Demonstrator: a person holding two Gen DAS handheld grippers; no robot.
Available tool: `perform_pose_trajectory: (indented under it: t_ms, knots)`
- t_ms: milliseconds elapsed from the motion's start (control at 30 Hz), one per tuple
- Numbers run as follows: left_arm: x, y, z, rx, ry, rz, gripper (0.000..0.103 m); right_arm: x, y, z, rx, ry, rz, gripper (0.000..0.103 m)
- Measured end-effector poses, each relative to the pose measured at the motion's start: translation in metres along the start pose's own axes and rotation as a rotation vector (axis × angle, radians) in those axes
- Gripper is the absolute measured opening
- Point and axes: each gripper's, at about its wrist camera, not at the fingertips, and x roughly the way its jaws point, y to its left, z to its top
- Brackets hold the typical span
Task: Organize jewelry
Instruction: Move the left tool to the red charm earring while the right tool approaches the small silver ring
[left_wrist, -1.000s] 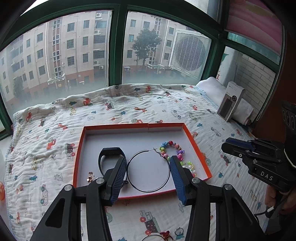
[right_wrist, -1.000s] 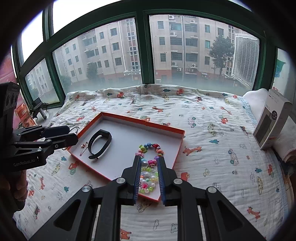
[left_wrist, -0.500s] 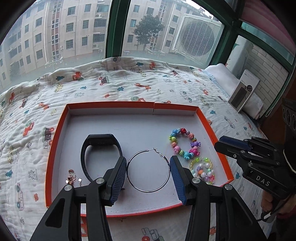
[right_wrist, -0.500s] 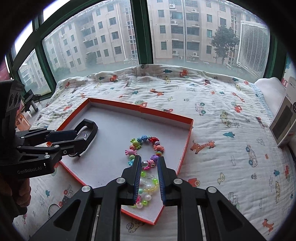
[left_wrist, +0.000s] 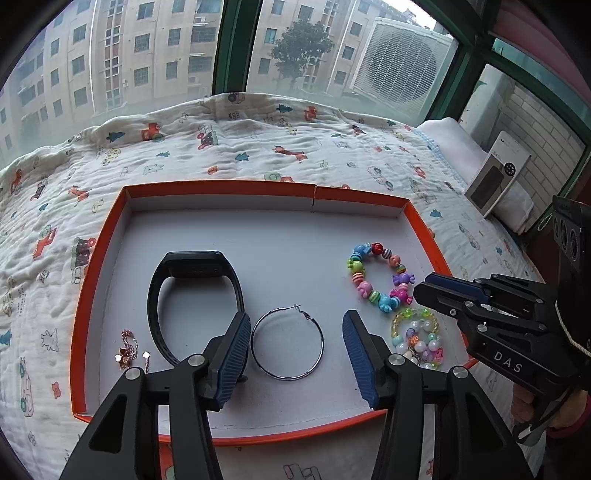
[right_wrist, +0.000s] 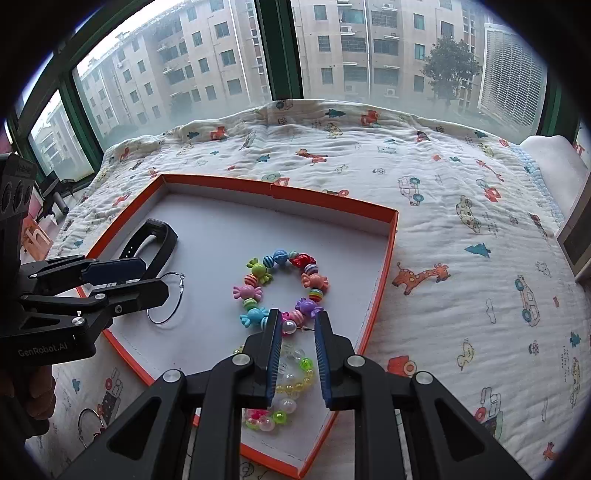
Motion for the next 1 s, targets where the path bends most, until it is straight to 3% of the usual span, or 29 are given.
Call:
perform_pose_trajectory:
  t_ms: [200,433,733,1000]
  knots:
    - [-0.015,0.000,-0.006,0.002,-0.004,0.014,0.056,-0.010,0.007,0.000,-0.027,-0.014,-0.009,0.022]
    - [-0.058,-0.002,-0.026,0.016,-0.021,0.023,0.056,-0.038,0.018,-0.006,-0.043,-0.037,0.000,0.031]
    - [-0.102,-0.016,-0.089,0.075,0.018,-0.029,0.056,-0.068,0.036,-0.032,-0.055,-0.036,0.030,0.036]
    - [-0.097,-0.049,-0.138,0.226,0.055,-0.068,0.056,-0.075,0.043,-0.059,-0.028,-0.014,0.055,0.036]
